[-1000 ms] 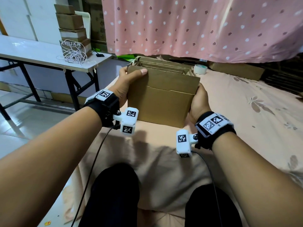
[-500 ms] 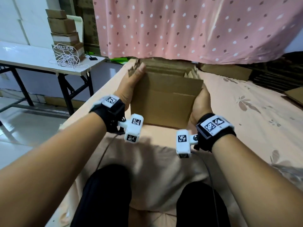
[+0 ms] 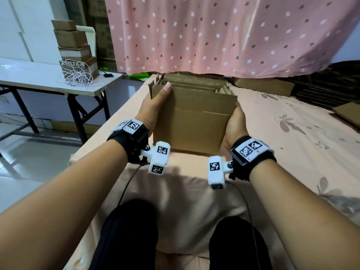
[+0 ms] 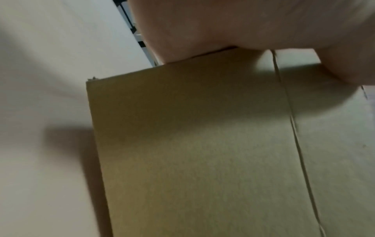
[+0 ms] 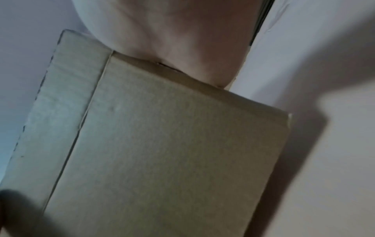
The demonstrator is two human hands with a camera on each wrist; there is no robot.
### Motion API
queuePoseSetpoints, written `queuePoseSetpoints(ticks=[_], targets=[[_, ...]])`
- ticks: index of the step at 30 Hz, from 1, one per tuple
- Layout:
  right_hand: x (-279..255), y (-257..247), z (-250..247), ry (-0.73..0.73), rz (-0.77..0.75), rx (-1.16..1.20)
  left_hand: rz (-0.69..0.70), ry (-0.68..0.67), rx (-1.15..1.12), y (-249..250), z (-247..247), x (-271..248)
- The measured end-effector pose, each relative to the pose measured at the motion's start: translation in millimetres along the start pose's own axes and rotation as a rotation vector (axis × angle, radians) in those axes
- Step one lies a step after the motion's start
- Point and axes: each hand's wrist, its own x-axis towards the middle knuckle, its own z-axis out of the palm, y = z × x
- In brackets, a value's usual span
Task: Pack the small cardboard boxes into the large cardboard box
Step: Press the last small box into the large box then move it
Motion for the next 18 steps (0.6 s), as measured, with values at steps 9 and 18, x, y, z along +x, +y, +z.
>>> queuePoseSetpoints(ticks=[9,18], targets=[[-2.8,-6.2,-0.8,-0.008,-0.017,0.000,-0.072,0.008,0.018,11.2,6.2,-1.0],[-2.6,10.2,-24.1,0.015,0.012,-0.029,-0.029,-0.001,-0.010,-12.9,10.4,-15.5]])
